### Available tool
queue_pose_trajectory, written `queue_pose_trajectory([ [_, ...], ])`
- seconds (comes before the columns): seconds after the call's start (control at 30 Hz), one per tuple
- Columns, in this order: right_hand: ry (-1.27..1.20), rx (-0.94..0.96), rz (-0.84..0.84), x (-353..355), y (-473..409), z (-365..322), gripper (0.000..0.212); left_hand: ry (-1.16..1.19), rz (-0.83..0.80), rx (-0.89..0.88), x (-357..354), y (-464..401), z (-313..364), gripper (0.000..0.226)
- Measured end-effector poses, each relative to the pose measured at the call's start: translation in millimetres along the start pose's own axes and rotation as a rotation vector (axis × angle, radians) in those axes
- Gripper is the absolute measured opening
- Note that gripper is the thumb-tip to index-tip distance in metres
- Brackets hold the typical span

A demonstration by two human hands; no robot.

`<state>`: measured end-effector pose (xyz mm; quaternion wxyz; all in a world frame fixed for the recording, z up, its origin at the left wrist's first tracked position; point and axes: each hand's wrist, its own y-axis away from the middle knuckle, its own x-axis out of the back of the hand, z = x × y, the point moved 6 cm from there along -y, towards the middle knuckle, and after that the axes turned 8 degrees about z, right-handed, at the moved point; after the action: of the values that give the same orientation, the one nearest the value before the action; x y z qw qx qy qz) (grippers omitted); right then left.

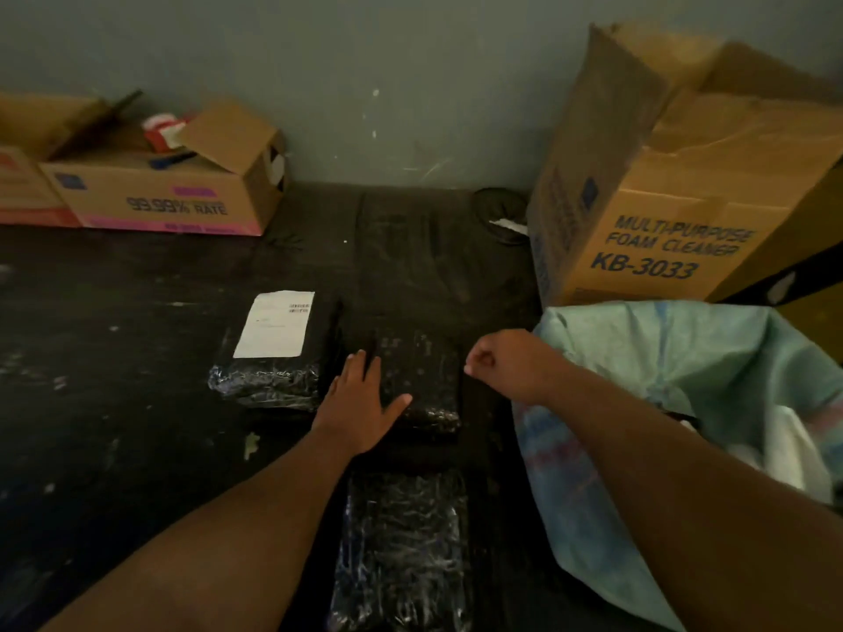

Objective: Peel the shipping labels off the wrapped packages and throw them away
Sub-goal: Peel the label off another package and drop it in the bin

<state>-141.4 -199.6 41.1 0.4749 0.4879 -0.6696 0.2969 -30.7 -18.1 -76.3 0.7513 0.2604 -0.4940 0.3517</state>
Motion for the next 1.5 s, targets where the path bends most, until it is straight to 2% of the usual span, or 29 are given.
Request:
queue_pose_trajectory([
  [0.27,-0.047,-0.135,-0.071,-77.4,-51.0,4.6,0.02,0.079,-0.098,-0.062,-22.6,-49.7,-21.7,0.12],
  [0.53,-0.002,-0.164,0.045,-92.2,-106.4,15.2,0.022,0.034,-0.028,-0.245,-41.3,-107.9,8.0,0.109],
  [0.87,0.031,-0.098,0.065,-109.4,-150.5,21.2,0.022,0.041,0.018,-0.23,-60.8,-114.4,2.6,0.112],
  [1.2,-0.105,-0.069,0.01,-110.5,-158.4,30.8,0.013,0.03,-0.014,-0.232,-62.4,-114.6,2.6,0.111],
  [1.4,-0.205,-0.168,0.049,-106.2,-157.4,40.2,0.007,0.026,-0.028,-0.231,-61.1,-115.3,3.4,0.111],
  [1.5,-0.125,-0.121,0.031,-107.5,-158.7,34.8,0.011,0.029,-0.021,-0.232,-60.8,-114.8,3.1,0.111],
])
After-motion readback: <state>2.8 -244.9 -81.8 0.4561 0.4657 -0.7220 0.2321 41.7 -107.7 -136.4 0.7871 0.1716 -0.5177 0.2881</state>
